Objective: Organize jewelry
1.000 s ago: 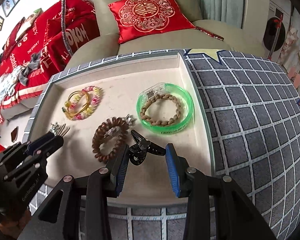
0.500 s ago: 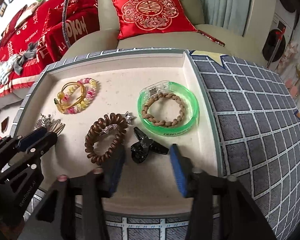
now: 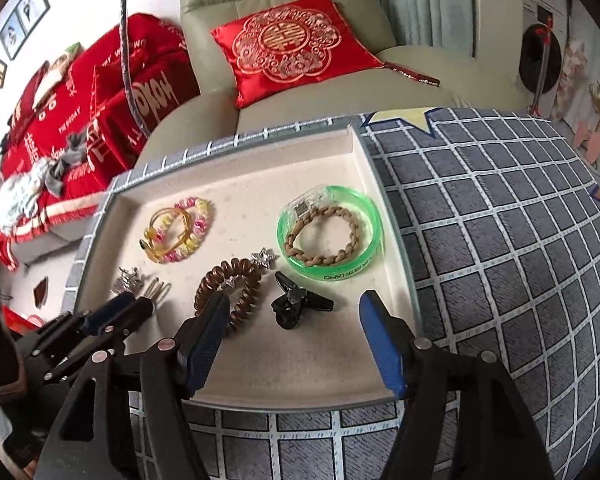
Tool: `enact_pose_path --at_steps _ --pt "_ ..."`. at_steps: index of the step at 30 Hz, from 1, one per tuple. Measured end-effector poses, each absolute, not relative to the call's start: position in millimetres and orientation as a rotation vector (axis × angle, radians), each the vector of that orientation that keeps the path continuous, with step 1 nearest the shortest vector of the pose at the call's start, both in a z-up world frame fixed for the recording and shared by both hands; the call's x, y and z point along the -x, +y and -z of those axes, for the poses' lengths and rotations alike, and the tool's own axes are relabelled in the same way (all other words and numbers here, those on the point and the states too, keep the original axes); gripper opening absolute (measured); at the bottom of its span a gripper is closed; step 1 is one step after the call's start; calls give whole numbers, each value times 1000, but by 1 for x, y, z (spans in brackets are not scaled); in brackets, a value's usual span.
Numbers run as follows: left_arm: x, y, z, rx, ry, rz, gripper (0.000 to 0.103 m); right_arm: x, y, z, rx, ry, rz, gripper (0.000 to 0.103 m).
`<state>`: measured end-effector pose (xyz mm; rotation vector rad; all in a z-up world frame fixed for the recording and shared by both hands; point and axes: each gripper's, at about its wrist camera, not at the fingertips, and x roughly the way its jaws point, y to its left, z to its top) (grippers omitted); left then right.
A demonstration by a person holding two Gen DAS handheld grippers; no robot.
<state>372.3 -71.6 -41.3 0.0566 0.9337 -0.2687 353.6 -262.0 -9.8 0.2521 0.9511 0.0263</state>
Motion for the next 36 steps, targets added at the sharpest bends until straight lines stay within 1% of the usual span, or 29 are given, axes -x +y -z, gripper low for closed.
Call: enact_pose_path --at_steps 10,11,12,13,14,30,31,33,34,35,36 --pt "-372 -71 40 -64 933 251 35 -345 -267 -2 -276 923 -25 71" --pt "-372 -71 39 -61 930 249 51 -344 -268 -2 -274 920 -25 71" --pt "-371 -70 38 -57 928 245 84 -344 -268 -3 -271 917 -24 71" --pt "-370 -69 36 -53 914 227 94 -344 -268 -4 -269 915 -22 71" --pt "-368 -67 32 -47 883 207 96 -343 -268 -4 -269 914 -21 71" --pt "-365 -68 23 -102 876 205 97 -349 -262 2 -253 954 -38 71" --pt "-365 -68 23 -106 876 205 103 -350 -260 2 -247 955 -40 71" --pt "-364 -68 21 -107 863 206 103 -351 -257 2 -229 964 -44 71" --pt "-364 -69 21 -112 861 208 103 -352 -255 3 -220 973 -47 74" --pt "-365 -69 21 -118 864 211 103 -353 -254 3 -215 980 -50 82" --pt "-364 -70 21 -124 868 211 103 -354 -253 4 -211 986 -55 82"
